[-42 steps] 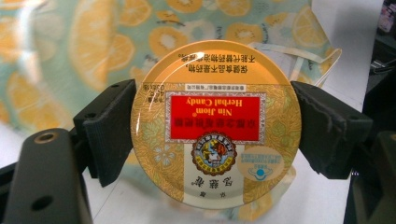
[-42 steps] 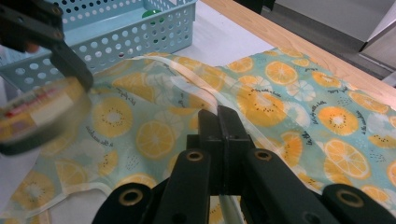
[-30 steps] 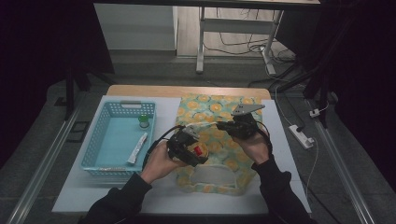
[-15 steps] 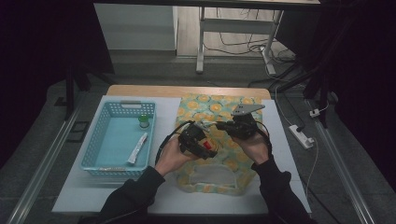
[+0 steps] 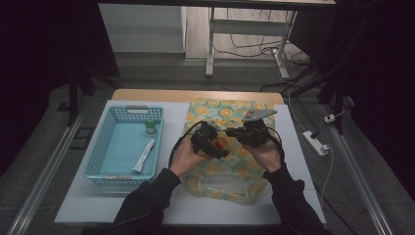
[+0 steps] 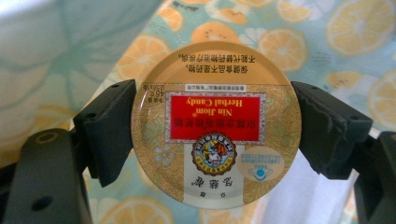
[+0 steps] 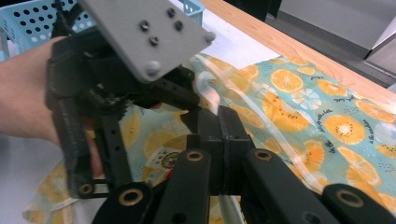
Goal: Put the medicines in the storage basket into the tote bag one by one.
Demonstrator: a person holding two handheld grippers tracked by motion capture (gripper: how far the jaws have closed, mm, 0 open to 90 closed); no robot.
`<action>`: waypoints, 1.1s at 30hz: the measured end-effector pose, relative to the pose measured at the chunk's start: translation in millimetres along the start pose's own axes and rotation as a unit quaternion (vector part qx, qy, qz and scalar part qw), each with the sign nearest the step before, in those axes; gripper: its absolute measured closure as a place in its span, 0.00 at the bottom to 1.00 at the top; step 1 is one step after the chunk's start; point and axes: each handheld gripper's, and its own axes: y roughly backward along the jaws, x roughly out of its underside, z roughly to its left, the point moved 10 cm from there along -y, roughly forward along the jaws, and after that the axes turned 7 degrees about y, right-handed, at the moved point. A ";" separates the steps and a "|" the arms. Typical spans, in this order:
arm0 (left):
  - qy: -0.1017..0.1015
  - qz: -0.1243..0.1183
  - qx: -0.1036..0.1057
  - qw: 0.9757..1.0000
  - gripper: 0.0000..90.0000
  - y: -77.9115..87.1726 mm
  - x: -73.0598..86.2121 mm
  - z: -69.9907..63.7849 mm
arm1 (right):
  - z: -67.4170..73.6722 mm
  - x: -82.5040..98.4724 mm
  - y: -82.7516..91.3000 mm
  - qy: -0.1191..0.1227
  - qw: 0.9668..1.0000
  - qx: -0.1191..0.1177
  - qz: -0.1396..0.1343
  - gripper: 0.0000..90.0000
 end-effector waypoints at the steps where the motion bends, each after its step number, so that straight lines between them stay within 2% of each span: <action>1: 0.002 0.000 -0.004 1.000 0.22 -1.6 -0.4 2.8 | 0.0 0.1 -0.2 0.000 1.000 0.000 0.000 1.00; 11: 0.020 -0.009 -0.017 1.000 0.22 -14.4 -5.4 19.6 | 0.5 3.3 -4.8 0.001 1.000 -0.001 0.007 1.00; 16: 0.012 -0.001 -0.033 0.999 0.22 -22.0 -3.2 28.7 | -0.8 5.4 -7.4 0.000 1.000 0.001 0.009 1.00; 19: 0.015 -0.003 -0.037 0.999 0.22 -27.0 -3.3 32.1 | -1.1 6.7 -9.1 -0.001 1.000 0.001 0.012 1.00; 27: 0.012 -0.002 -0.046 0.999 0.22 -36.0 -1.0 37.9 | -3.2 11.1 -12.2 -0.002 1.000 0.004 0.020 1.00; 33: 0.014 -0.007 -0.039 0.999 0.19 -36.8 -2.5 37.0 | -3.6 12.0 -13.4 -0.002 1.000 0.005 0.020 1.00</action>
